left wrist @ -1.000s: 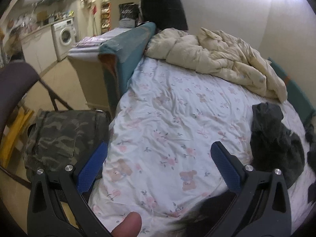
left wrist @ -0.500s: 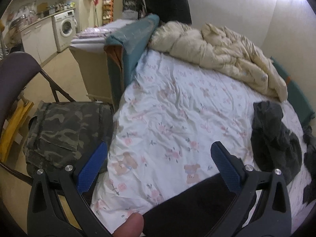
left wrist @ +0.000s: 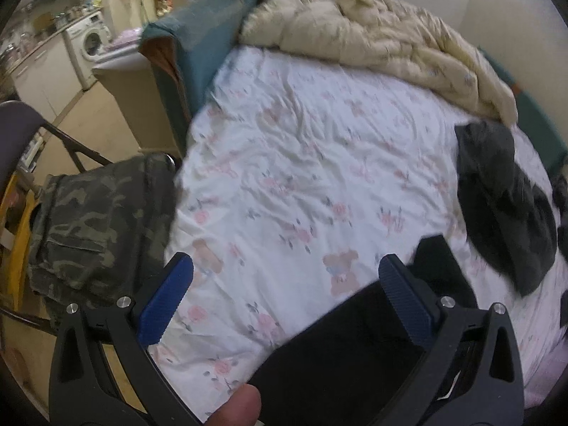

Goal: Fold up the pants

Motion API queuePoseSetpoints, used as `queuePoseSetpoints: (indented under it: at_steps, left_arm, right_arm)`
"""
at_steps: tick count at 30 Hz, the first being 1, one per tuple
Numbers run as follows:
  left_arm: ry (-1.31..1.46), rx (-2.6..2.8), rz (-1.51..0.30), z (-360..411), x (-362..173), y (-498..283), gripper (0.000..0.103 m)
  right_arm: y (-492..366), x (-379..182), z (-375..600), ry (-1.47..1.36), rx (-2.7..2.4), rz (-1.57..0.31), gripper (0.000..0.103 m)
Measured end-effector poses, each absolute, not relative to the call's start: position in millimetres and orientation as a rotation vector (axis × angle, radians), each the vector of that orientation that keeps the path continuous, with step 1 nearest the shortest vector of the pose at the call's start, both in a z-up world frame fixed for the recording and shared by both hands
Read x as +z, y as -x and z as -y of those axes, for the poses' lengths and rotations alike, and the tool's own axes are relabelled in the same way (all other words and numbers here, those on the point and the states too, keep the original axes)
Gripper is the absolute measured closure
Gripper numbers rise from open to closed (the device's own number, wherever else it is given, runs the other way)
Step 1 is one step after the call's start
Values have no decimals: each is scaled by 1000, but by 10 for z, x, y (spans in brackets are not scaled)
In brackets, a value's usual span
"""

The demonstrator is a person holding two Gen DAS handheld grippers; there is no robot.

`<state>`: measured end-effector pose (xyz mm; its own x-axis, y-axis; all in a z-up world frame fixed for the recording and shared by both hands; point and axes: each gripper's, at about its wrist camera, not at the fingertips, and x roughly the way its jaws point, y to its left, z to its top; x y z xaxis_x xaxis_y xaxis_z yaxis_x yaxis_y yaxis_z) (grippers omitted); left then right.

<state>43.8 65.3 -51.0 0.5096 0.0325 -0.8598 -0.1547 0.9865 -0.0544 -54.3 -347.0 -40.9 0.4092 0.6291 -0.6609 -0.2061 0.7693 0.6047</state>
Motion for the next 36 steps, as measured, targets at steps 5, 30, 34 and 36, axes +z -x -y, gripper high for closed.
queuePoseSetpoints:
  at_steps: [5, 30, 34, 36]
  left_arm:
    - [154, 43, -1209, -540, -951, -414, 0]
    - [162, -47, -1068, -493, -885, -122, 102]
    - [157, 8, -871, -583, -523, -123, 101]
    - [90, 40, -818, -510, -467, -128, 101]
  right_arm:
    - [-27, -1196, 3388, -472, 280, -1219, 7]
    - [14, -316, 3368, -372, 336, -680, 99]
    - [134, 22, 3554, -441, 311, -470, 99]
    - [50, -34, 3516, -439, 322, -519, 99]
